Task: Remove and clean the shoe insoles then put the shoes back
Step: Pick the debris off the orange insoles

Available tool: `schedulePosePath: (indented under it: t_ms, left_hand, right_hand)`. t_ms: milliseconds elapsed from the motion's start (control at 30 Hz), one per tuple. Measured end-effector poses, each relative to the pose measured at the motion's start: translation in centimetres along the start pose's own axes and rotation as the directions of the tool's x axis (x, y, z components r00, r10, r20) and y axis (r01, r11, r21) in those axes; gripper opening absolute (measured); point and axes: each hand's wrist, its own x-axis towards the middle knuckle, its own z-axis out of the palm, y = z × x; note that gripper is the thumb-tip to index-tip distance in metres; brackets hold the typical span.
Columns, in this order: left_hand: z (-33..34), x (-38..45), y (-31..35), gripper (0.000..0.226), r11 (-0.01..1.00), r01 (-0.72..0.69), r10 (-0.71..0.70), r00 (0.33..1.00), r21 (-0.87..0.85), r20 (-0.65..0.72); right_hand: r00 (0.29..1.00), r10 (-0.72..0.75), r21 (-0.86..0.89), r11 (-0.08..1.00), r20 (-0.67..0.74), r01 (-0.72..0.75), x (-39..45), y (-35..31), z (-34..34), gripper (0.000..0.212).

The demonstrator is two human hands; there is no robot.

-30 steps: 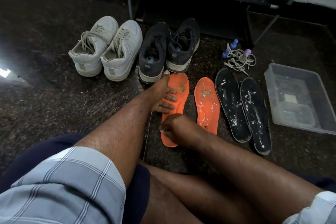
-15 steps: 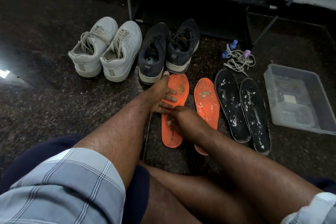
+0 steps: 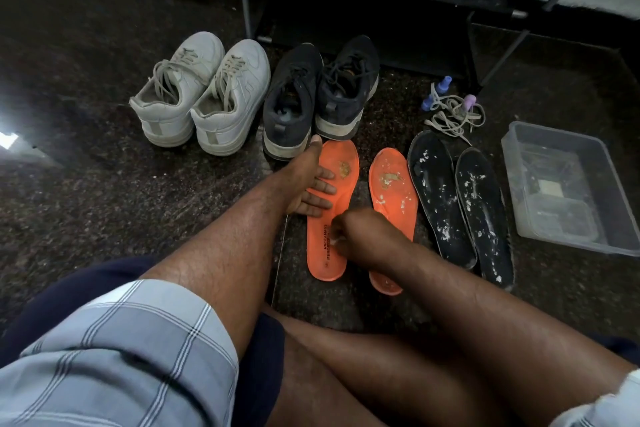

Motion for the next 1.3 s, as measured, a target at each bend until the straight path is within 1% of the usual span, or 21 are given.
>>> schedulePosePath:
  t_ms: [67,100,167,233,267,367,400,467,533,667,733,767,833,867,900,933,1000,1067,1133,1200,1300]
  left_hand:
    - [0.0,0.1,0.0,0.091,1.000,0.002,-0.002,1.000,0.004,-0.002]
    - [0.0,0.1,0.0,0.091,1.000,0.002,-0.002,1.000,0.004,-0.003]
    - [0.0,0.1,0.0,0.092,1.000,-0.001,0.001,1.000,0.003,-0.001]
    - [0.1,0.0,-0.1,0.091,1.000,-0.001,0.001,1.000,0.007,0.000]
    - [0.1,0.0,-0.1,0.091,1.000,-0.001,0.001,1.000,0.009,0.001]
    - [0.0,-0.1,0.0,0.091,1.000,-0.001,0.001,1.000,0.005,0.007]
    - [0.0,0.0,0.0,0.091,1.000,-0.001,0.001,1.000,0.008,0.008]
    - [0.0,0.0,0.0,0.091,1.000,-0.001,0.001,1.000,0.014,0.010]
    - [0.0,0.0,0.0,0.091,1.000,-0.006,0.006,1.000,0.012,0.012]
    - [0.0,0.0,-0.1,0.092,1.000,-0.004,0.004,1.000,0.013,0.005]
    - [0.0,0.1,0.0,0.091,1.000,-0.003,0.003,1.000,0.018,0.007]
    - [0.0,0.1,0.0,0.091,1.000,-0.004,0.004,1.000,0.018,0.005]
    - [0.0,0.1,-0.1,0.091,1.000,-0.002,0.002,1.000,0.017,0.005]
    - [0.0,0.1,0.0,0.091,1.000,-0.001,0.000,1.000,0.015,0.008]
    - [0.0,0.1,0.0,0.092,1.000,0.002,-0.002,1.000,0.014,0.010]
    - [0.0,0.0,0.0,0.093,1.000,0.005,-0.005,1.000,0.015,0.010]
    - [0.0,-0.1,0.0,0.093,1.000,0.010,-0.010,1.000,0.019,0.007]
    - [0.1,-0.1,0.1,0.093,1.000,0.006,-0.006,1.000,0.023,0.006]
    - [0.0,0.0,0.1,0.092,1.000,-0.001,0.001,1.000,0.024,-0.002]
    - [0.0,0.0,0.0,0.091,1.000,0.000,0.000,1.000,0.024,-0.011]
    - [0.1,0.0,0.0,0.091,1.000,0.003,-0.003,1.000,0.017,-0.004]
  right_hand:
    - [0.994,-0.013,0.038,0.999,0.109,0.009,-0.6,-0.3,0.0,0.015]
    - [0.992,-0.017,0.077,0.997,0.121,0.008,-0.7,-0.3,-0.1,0.015]
    - [0.999,0.007,0.119,0.993,0.047,-0.012,-0.4,0.2,-0.5,0.015]
    - [0.999,0.040,0.104,0.994,-0.032,-0.037,-0.1,0.5,-0.7,0.015]
    - [0.998,0.046,0.084,0.996,-0.035,-0.043,-0.1,0.5,-0.6,0.014]
    - [0.997,0.030,-0.004,1.000,0.069,-0.030,-0.7,-0.3,0.1,0.011]
    - [0.994,0.026,0.000,1.000,0.105,-0.026,-1.0,-0.6,0.3,0.009]
    - [0.987,0.026,0.070,0.997,0.156,-0.037,-1.3,-0.8,0.1,0.003]
    - [0.987,0.044,0.129,0.989,0.157,-0.065,-1.3,-0.6,-0.6,0.009]
    - [0.996,0.042,0.015,0.999,0.084,-0.043,-1.0,-0.6,-0.4,0.008]
    - [0.991,0.023,-0.024,1.000,0.132,-0.020,-1.4,-1.5,0.4,0.008]
    - [0.985,0.011,-0.014,1.000,0.170,-0.009,-1.7,-2.1,0.6,0.010]
    - [0.975,-0.025,0.100,0.995,0.221,0.003,-2.2,-2.9,0.4,0.013]
    - [0.976,-0.038,0.177,0.984,0.212,0.000,-2.2,-3.1,0.1,0.012]
    - [0.987,-0.039,0.229,0.973,0.156,0.002,-1.9,-3.2,-0.4,0.009]
    - [0.997,-0.033,0.240,0.971,0.071,0.015,-1.4,-3.0,-0.7,0.006]
    - [0.997,-0.028,0.200,0.979,-0.068,0.041,-0.6,-2.7,-0.9,0.012]
    - [0.994,-0.062,0.109,0.992,-0.085,0.071,-0.3,-2.6,-0.3,0.020]
    - [0.988,-0.150,0.011,0.989,-0.040,0.150,-0.5,-2.9,0.7,0.023]
    - [0.977,-0.209,0.025,0.978,0.038,0.208,-1.1,-3.3,1.3,0.020]
    - [0.967,-0.204,0.085,0.978,0.153,0.193,-1.6,-3.1,1.2,0.013]
